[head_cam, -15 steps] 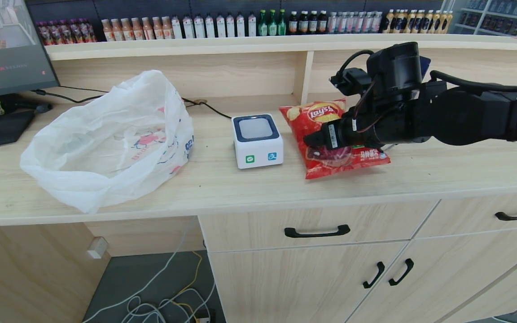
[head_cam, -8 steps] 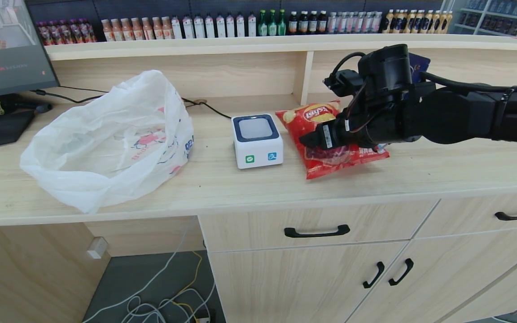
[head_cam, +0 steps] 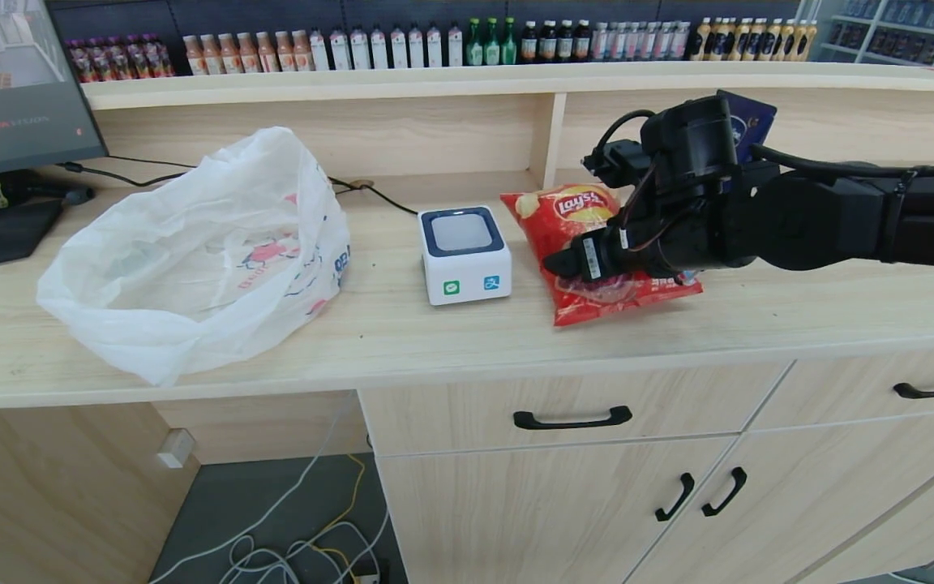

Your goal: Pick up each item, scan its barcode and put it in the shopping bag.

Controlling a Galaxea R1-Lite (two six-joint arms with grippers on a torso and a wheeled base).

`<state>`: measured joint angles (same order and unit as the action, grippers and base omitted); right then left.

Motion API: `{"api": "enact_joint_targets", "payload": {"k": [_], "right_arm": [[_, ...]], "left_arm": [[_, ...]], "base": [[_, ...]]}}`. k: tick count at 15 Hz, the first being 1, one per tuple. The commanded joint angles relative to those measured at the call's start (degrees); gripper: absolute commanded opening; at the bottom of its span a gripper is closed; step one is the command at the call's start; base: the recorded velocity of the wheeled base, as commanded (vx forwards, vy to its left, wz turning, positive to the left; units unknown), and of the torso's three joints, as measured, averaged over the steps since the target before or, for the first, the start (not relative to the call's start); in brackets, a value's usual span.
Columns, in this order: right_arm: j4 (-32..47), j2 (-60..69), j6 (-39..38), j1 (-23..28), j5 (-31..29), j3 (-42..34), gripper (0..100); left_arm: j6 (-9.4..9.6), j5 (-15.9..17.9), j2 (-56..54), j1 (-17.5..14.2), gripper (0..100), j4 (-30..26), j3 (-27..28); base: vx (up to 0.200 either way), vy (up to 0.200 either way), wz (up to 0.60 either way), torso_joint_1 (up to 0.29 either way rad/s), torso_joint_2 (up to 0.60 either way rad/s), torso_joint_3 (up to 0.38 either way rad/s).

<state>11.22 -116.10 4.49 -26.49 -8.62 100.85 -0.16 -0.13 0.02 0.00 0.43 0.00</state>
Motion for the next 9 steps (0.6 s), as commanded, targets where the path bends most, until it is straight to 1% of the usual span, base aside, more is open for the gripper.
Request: {"api": "enact_joint_targets", "payload": {"k": [1, 4, 9], "right_arm": [[0.03, 0.35, 0.0, -0.05, 0.01, -0.04, 0], [0.03, 1.58, -0.18, 0.04, 0.01, -0.22, 0], [-0.14, 6.68, -0.44, -0.05, 0.18, -4.7, 0]], "left_arm": [[-0.02, -0.04, -0.02, 0.0, 100, 0.01, 0.0], [-0.02, -0.04, -0.02, 0.0, 100, 0.01, 0.0], [-0.02, -0.04, -0.02, 0.0, 100, 0.01, 0.0]], "base": [[0.0, 0.0, 0.0, 0.0, 0.0, 0.0], [0.0, 0.0, 0.0, 0.0, 0.0, 0.0], [0.0, 0.0, 0.0, 0.0, 0.0, 0.0]]}}
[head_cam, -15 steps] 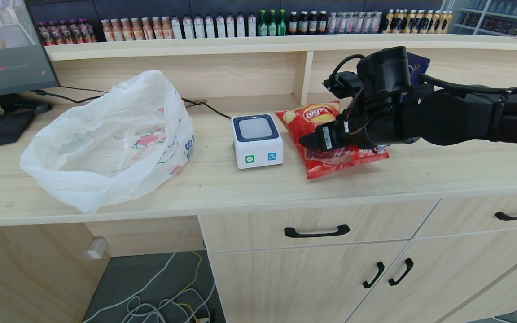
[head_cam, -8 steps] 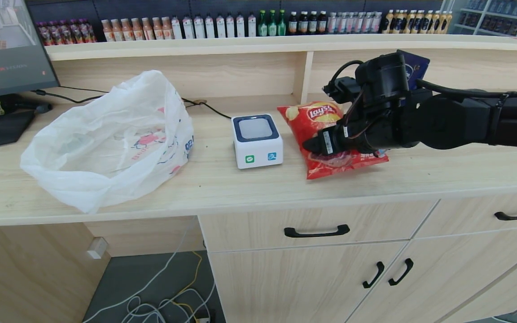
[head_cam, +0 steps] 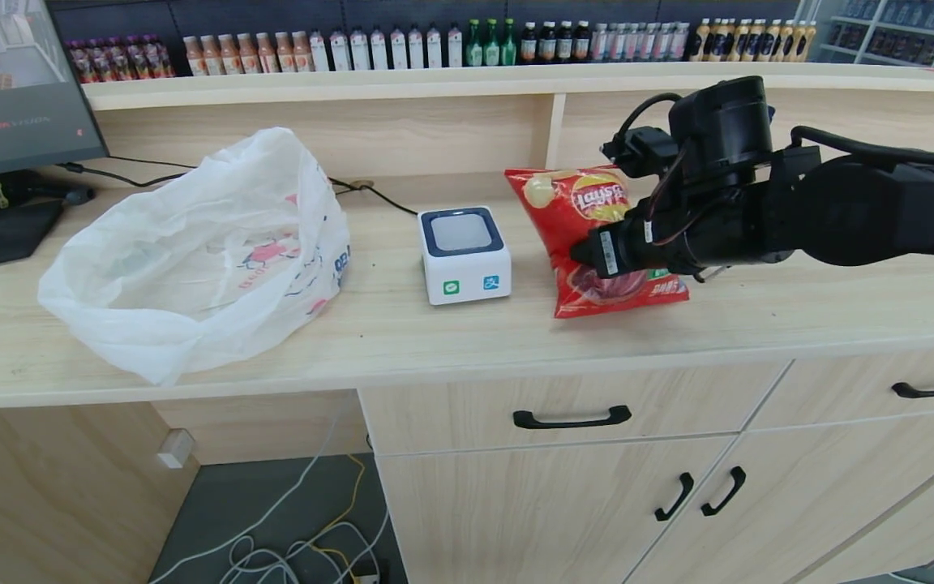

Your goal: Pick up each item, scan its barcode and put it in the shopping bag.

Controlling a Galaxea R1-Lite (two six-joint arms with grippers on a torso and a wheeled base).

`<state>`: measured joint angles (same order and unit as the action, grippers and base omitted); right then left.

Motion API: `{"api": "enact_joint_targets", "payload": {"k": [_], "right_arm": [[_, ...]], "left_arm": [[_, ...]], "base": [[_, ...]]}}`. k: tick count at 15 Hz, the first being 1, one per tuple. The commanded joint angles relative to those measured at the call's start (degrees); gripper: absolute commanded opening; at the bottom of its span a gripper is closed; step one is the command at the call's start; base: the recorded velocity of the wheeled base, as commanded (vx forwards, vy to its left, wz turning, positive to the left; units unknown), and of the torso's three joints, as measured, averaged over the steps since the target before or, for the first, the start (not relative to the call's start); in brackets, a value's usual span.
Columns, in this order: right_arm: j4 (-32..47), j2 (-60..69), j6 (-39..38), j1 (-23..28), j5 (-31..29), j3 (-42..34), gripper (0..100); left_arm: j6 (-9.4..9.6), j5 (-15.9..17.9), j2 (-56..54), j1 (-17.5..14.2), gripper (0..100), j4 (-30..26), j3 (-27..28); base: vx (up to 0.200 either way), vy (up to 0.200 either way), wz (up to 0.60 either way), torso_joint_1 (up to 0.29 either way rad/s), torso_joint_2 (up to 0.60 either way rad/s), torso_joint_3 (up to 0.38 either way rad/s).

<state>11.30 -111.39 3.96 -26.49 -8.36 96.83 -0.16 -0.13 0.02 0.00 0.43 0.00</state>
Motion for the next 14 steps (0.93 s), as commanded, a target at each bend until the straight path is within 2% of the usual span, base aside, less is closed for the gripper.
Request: {"api": "enact_joint_targets", "payload": {"k": [1, 4, 10, 14], "right_arm": [[-0.23, 3.37, 0.08, -0.05, -0.07, -1.91, 0], [-0.4, 7.5, 0.08, -0.05, 0.01, -6.13, 0], [-1.98, 12.6, -0.62, -0.4, 0.19, -8.68, 0], [-3.83, 17.87, -0.62, -0.67, 0.36, -14.48, 0]], "left_arm": [[-0.02, -0.04, -0.02, 0.0, 100, 0.01, 0.0], [-0.02, -0.04, -0.02, 0.0, 100, 0.01, 0.0], [-0.02, -0.04, -0.02, 0.0, 100, 0.01, 0.0], [-0.02, -0.04, -0.02, 0.0, 100, 0.01, 0.0]], "base": [[0.0, 0.0, 0.0, 0.0, 0.0, 0.0], [0.0, 0.0, 0.0, 0.0, 0.0, 0.0], [0.0, 0.0, 0.0, 0.0, 0.0, 0.0], [0.0, 0.0, 0.0, 0.0, 0.0, 0.0]]}}
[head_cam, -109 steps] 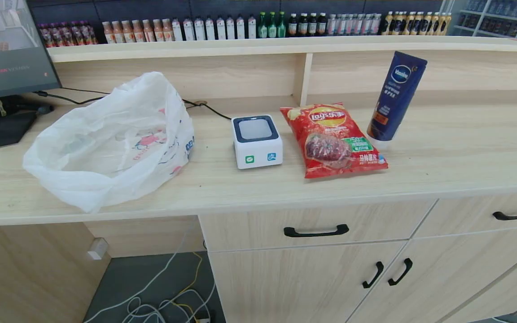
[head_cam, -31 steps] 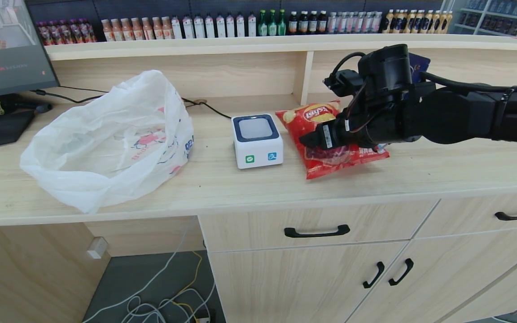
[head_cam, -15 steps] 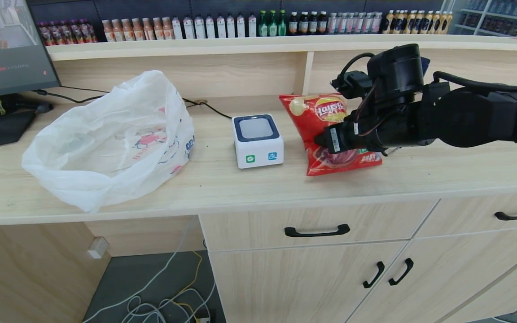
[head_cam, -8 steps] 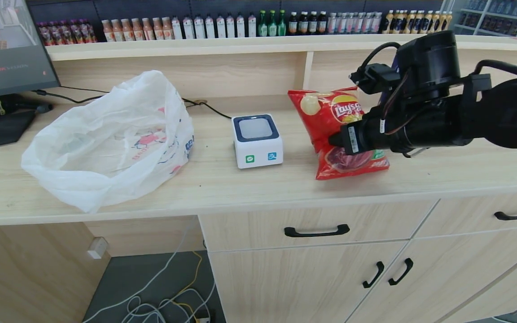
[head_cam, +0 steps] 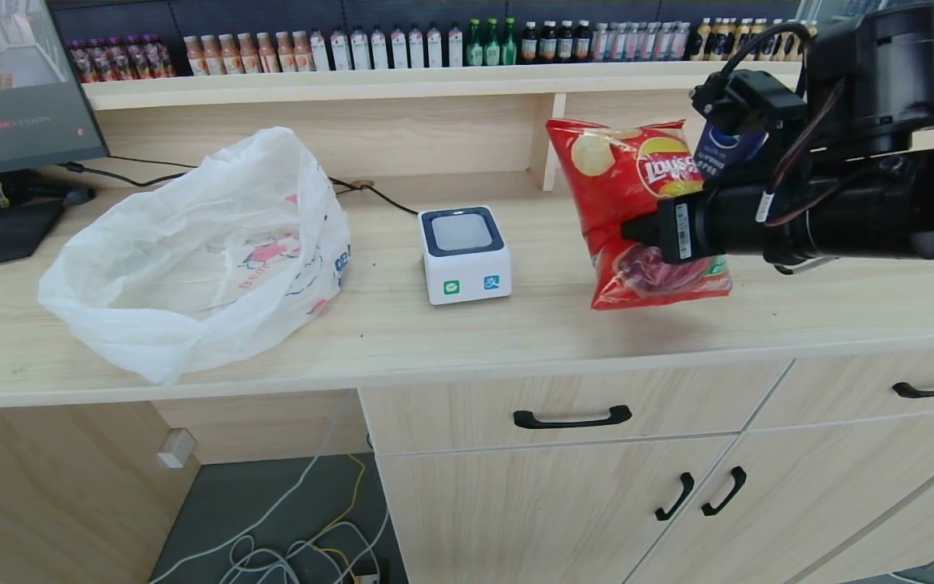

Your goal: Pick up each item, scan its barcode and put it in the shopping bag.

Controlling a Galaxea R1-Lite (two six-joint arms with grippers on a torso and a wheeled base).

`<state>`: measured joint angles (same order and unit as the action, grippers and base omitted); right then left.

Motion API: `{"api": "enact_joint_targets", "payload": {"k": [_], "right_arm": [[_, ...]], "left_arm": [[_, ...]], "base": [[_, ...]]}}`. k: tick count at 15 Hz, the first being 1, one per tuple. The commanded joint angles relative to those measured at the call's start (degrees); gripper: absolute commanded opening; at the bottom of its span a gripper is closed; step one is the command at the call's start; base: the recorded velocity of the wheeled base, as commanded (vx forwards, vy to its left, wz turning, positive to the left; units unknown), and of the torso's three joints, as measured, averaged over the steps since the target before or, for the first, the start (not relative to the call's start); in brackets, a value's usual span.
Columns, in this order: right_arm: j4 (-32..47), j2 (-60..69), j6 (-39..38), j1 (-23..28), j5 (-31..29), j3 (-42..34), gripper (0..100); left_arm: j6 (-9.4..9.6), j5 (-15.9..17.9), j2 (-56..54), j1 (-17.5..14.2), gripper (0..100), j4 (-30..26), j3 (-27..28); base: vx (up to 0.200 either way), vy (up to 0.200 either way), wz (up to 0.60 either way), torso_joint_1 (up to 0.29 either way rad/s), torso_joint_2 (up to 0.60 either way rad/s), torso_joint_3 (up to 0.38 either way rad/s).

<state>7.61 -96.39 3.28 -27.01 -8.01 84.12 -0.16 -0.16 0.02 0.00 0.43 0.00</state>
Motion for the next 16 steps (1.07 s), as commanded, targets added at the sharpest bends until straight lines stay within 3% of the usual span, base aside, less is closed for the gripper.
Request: {"api": "enact_joint_targets", "payload": {"k": [1, 6, 12, 16], "right_arm": [[-1.72, 5.25, -0.03, -0.23, 0.8, -5.01, 0], [-12.44, 15.44, -0.55, -1.9, 2.65, -21.01, 0], [-32.22, 22.21, -0.38, -8.14, 2.91, -38.59, 0], [-40.04, 26.78, -0.55, -7.26, 9.06, -52.47, 0]], "left_arm": [[-0.02, -0.02, -0.02, 0.0, 100, 0.01, 0.0], [-0.02, -0.02, -0.02, 0.0, 100, 0.01, 0.0], [-0.02, -0.02, -0.02, 0.0, 100, 0.01, 0.0], [-0.02, -0.02, -0.02, 0.0, 100, 0.01, 0.0]], "base": [[0.0, 0.0, 0.0, 0.0, 0.0, 0.0], [0.0, 0.0, 0.0, 0.0, 0.0, 0.0], [0.0, 0.0, 0.0, 0.0, 0.0, 0.0], [0.0, 0.0, 0.0, 0.0, 0.0, 0.0]]}}
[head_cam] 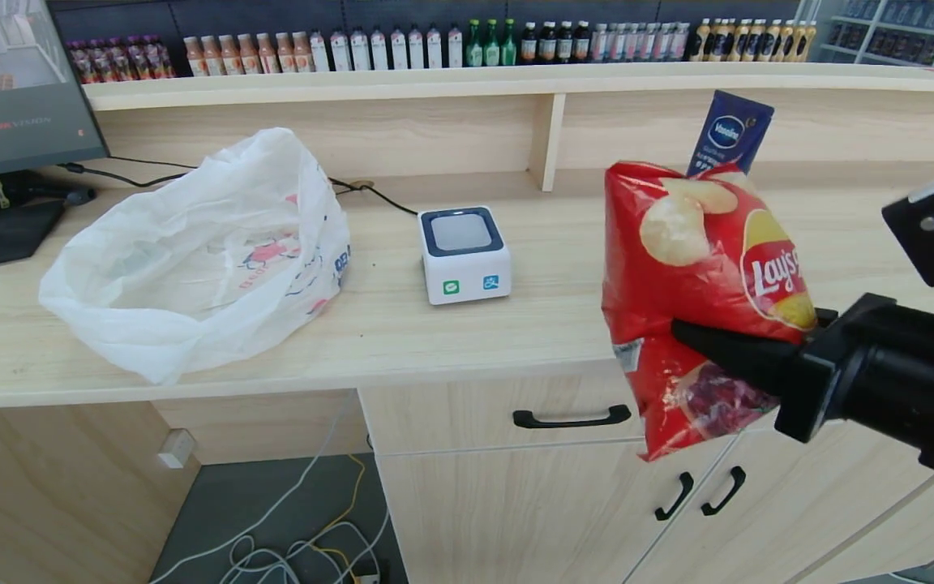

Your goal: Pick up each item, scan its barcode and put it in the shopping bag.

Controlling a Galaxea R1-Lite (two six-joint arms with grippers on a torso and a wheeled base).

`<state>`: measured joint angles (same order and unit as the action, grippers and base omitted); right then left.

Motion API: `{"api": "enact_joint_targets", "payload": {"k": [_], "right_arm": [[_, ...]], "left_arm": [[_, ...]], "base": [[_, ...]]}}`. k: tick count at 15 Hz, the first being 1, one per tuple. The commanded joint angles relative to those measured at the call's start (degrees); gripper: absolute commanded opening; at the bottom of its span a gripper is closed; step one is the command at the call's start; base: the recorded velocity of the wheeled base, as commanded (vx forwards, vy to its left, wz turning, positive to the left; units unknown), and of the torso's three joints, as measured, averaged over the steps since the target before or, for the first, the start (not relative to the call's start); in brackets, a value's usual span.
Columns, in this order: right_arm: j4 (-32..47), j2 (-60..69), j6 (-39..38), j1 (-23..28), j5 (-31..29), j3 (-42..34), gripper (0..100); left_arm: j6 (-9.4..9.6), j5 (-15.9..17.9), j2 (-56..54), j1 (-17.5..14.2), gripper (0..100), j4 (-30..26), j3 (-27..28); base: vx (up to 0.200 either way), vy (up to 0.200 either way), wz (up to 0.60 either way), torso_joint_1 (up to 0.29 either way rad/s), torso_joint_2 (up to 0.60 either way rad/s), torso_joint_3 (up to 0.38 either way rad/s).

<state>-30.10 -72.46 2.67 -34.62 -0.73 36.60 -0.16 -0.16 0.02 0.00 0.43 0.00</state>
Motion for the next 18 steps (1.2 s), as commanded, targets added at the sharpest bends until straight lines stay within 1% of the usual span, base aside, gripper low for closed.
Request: {"api": "enact_joint_targets", "payload": {"k": [1, 3, 6, 8, 9, 10, 12, 13, 14, 15, 16, 18], "right_arm": [[-5.06, 3.73, 0.14, 0.61, 5.57, -7.5, 0], [-6.29, 4.7, -0.91, 2.89, 9.61, -8.73, 0], [-10.77, 3.91, -8.38, 2.89, 16.99, -8.91, 0], [-14.29, 3.47, -14.8, 2.89, 19.1, -9.26, 0], [-15.6, 3.29, -16.64, 2.89, 19.54, -9.35, 0], [-19.03, 2.68, -20.95, 2.89, 22.18, -9.7, 0], [-23.51, 2.5, -25.61, 2.8, 26.22, -10.58, 0], [-25.01, 2.32, -27.02, 2.45, 27.89, -10.49, 0], [-25.27, 2.24, -27.28, 2.45, 28.07, -10.4, 0], [-28.96, 0.65, -29.39, 2.28, 31.41, -9.97, 0], [-30.11, -0.31, -29.92, 2.28, 32.64, -9.88, 0], [-31.78, -2.33, -32.03, 2.37, 32.99, -8.12, 0]], "left_arm": [[-0.02, -0.02, -0.02, 0.0, 100, 0.01, 0.0], [-0.02, -0.02, -0.02, 0.0, 100, 0.01, 0.0], [-0.02, -0.02, -0.02, 0.0, 100, 0.01, 0.0], [-0.02, -0.02, -0.02, 0.0, 100, 0.01, 0.0], [-0.02, -0.02, -0.02, 0.0, 100, 0.01, 0.0], [-0.02, -0.02, -0.02, 0.0, 100, 0.01, 0.0], [-0.02, -0.02, -0.02, 0.0, 100, 0.01, 0.0], [-0.02, -0.02, -0.02, 0.0, 100, 0.01, 0.0], [-0.02, -0.02, -0.02, 0.0, 100, 0.01, 0.0], [-0.02, -0.02, -0.02, 0.0, 100, 0.01, 0.0], [-0.02, -0.02, -0.02, 0.0, 100, 0.01, 0.0], [-0.02, -0.02, -0.02, 0.0, 100, 0.01, 0.0]], "base": [[0.0, 0.0, 0.0, 0.0, 0.0, 0.0], [0.0, 0.0, 0.0, 0.0, 0.0, 0.0], [0.0, 0.0, 0.0, 0.0, 0.0, 0.0], [0.0, 0.0, 0.0, 0.0, 0.0, 0.0], [0.0, 0.0, 0.0, 0.0, 0.0, 0.0], [0.0, 0.0, 0.0, 0.0, 0.0, 0.0], [0.0, 0.0, 0.0, 0.0, 0.0, 0.0], [0.0, 0.0, 0.0, 0.0, 0.0, 0.0], [0.0, 0.0, 0.0, 0.0, 0.0, 0.0], [0.0, 0.0, 0.0, 0.0, 0.0, 0.0], [0.0, 0.0, 0.0, 0.0, 0.0, 0.0], [0.0, 0.0, 0.0, 0.0, 0.0, 0.0]]}}
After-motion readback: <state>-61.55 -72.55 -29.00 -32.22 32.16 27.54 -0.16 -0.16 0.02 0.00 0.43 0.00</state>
